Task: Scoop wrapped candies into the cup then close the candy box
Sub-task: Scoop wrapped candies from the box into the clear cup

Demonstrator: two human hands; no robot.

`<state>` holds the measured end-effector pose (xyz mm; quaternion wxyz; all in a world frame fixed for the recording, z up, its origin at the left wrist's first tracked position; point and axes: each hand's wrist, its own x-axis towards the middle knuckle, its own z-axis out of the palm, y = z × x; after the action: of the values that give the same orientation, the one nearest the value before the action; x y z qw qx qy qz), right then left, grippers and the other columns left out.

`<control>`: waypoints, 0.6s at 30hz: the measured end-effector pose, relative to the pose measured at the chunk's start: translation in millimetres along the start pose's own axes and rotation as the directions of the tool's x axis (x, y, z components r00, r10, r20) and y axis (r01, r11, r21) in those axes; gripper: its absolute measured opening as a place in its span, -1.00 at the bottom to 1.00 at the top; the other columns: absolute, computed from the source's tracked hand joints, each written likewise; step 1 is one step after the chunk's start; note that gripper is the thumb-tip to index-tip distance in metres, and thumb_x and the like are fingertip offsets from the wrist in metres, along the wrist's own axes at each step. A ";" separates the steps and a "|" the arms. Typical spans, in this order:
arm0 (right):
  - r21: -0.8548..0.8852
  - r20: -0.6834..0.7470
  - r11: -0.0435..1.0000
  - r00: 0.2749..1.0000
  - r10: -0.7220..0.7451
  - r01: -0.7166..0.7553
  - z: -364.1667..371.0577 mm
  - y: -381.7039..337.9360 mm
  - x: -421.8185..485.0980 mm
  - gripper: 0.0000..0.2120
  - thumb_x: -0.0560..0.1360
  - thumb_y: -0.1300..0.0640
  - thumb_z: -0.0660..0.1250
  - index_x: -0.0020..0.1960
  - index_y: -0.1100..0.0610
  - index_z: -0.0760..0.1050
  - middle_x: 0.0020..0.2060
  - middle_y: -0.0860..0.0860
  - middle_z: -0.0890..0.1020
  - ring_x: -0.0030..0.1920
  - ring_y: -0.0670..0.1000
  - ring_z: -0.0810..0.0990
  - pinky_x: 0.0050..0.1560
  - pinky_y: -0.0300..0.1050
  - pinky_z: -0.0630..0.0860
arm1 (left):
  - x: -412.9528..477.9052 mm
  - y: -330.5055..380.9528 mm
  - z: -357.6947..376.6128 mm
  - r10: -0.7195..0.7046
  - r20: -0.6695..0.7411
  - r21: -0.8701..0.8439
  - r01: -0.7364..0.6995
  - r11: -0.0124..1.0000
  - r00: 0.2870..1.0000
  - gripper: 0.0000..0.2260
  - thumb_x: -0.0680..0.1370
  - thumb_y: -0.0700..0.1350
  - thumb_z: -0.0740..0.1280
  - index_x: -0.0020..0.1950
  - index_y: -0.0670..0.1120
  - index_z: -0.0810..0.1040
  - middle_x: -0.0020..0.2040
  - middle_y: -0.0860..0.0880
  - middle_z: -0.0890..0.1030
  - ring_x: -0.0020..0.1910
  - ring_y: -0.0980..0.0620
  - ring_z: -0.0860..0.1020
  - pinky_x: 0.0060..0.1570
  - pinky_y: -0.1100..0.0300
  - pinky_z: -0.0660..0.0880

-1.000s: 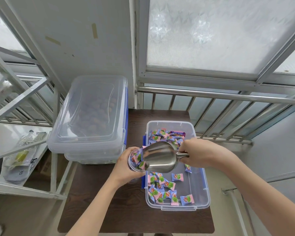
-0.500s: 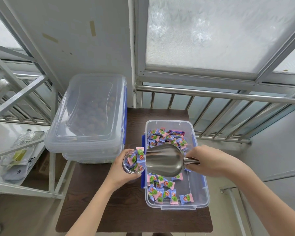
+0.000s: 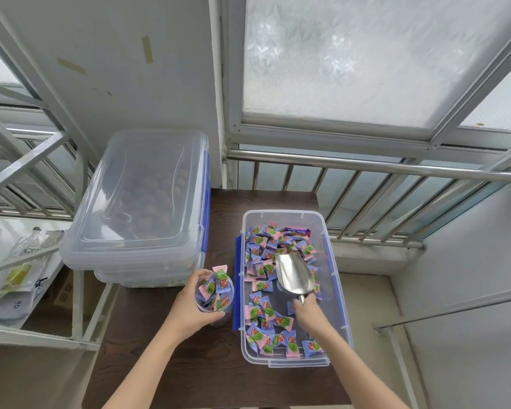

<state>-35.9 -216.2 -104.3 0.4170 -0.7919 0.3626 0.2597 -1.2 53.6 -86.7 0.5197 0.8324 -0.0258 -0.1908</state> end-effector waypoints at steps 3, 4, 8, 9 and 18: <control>-0.035 -0.076 0.997 0.995 0.064 -0.067 23.4 1.9 15.2 -0.55 0.61 0.12 0.11 0.42 0.31 0.13 0.38 0.26 0.31 0.34 0.24 0.36 0.28 0.11 0.38 | 1.3 -2.5 3.0 -0.005 0.006 -0.001 0.005 1.000 1.000 -0.27 0.24 -0.15 0.63 0.30 0.07 0.34 0.21 0.16 0.53 0.18 0.17 0.55 0.04 0.40 0.52; -0.073 -0.087 0.995 0.994 0.067 -0.074 28.1 3.6 15.8 -0.55 0.62 0.13 0.11 0.42 0.31 0.12 0.42 0.26 0.27 0.40 0.25 0.29 0.33 0.10 0.31 | 1.4 -3.6 3.4 -0.006 0.006 -0.003 0.006 1.000 1.000 -0.26 0.23 -0.14 0.63 0.30 0.09 0.34 0.21 0.16 0.53 0.19 0.15 0.55 0.07 0.35 0.53; -0.183 -0.125 0.982 0.992 0.035 -0.057 40.6 17.5 13.9 -0.59 0.60 0.09 0.13 0.38 0.26 0.18 0.37 0.24 0.35 0.38 0.24 0.33 0.29 0.13 0.35 | 1.7 -5.0 2.7 -0.003 0.010 -0.014 0.003 1.000 1.000 -0.25 0.23 -0.13 0.63 0.30 0.10 0.34 0.22 0.14 0.53 0.20 0.13 0.55 0.14 0.25 0.54; -0.192 -0.137 0.980 0.990 0.020 -0.047 42.5 20.1 14.1 -0.60 0.60 0.08 0.14 0.36 0.24 0.20 0.34 0.23 0.38 0.35 0.23 0.37 0.25 0.13 0.38 | 1.6 -5.3 2.2 -0.004 0.016 -0.020 0.005 1.000 1.000 -0.25 0.23 -0.12 0.63 0.30 0.10 0.33 0.22 0.14 0.53 0.21 0.15 0.55 0.13 0.28 0.54; -0.180 -0.130 0.983 0.990 -0.053 0.029 45.3 29.0 18.7 -0.61 0.58 0.04 0.19 0.29 0.24 0.23 0.25 0.22 0.48 0.21 0.24 0.51 0.11 0.10 0.50 | -2.1 -2.6 -2.9 -0.048 0.076 -0.006 0.048 0.999 0.996 -0.20 0.24 -0.11 0.63 0.33 0.22 0.27 0.29 0.17 0.47 0.27 0.15 0.50 0.23 0.17 0.53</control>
<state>-52.6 -195.7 -154.7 0.3248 -0.8489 0.3488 0.2284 -2.5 57.8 -87.2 0.5167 0.8229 -0.0248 -0.2349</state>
